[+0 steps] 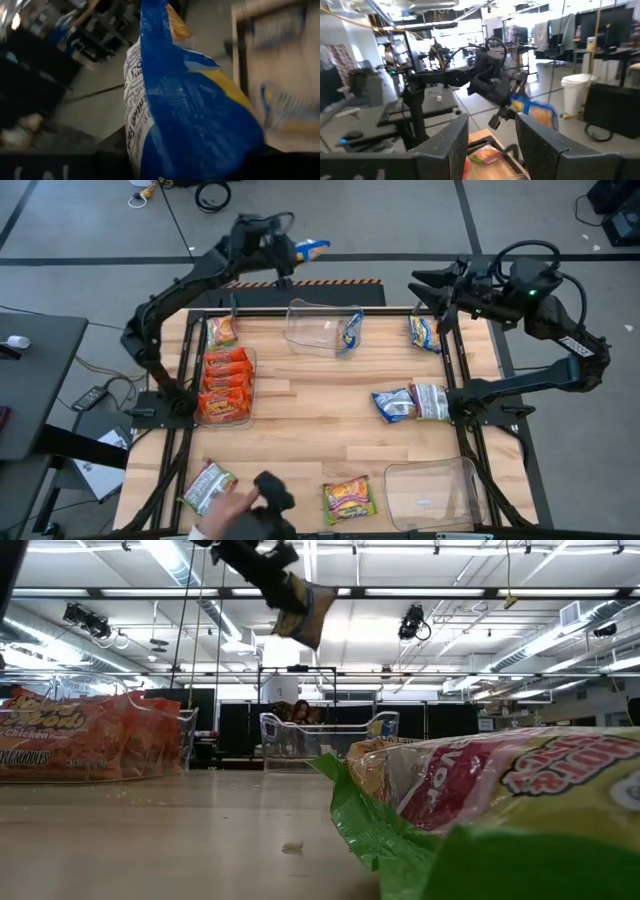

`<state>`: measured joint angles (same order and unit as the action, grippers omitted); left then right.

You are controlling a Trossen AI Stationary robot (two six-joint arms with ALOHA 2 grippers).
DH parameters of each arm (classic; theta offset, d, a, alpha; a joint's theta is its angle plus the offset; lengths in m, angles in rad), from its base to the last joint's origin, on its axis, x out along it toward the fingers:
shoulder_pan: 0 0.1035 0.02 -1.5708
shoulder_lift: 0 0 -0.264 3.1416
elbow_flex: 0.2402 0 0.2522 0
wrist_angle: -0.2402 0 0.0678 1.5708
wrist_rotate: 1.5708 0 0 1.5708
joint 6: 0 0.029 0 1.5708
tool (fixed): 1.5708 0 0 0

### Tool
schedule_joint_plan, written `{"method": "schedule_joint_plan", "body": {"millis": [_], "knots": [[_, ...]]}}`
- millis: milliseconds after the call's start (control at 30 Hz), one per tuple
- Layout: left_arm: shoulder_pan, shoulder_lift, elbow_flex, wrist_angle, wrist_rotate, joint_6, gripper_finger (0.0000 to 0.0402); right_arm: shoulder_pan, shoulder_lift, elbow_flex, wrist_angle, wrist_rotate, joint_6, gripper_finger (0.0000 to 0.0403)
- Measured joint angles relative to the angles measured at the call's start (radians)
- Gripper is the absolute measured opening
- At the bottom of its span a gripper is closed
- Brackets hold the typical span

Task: Sort Maruchan noodles
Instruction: Put the blue noodles into the middle transparent bin

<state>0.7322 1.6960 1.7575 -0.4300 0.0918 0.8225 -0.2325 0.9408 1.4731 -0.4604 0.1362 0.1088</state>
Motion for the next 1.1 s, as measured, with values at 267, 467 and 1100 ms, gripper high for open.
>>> {"method": "schedule_joint_plan", "body": {"millis": [267,467,1100], "knots": [[-0.024,0.158,0.036,-0.170,-0.097,0.776,0.0164,0.000,0.004,0.000,-0.063,0.003,-0.020,0.0169],[-0.127,0.282,0.035,-0.250,-0.416,1.072,0.0164,0.000,0.003,0.000,-0.132,0.003,0.028,0.0169],[-0.256,0.372,0.036,-0.386,-0.373,1.188,0.0164,0.000,0.004,0.000,-0.210,-0.004,0.169,0.0168]]}}
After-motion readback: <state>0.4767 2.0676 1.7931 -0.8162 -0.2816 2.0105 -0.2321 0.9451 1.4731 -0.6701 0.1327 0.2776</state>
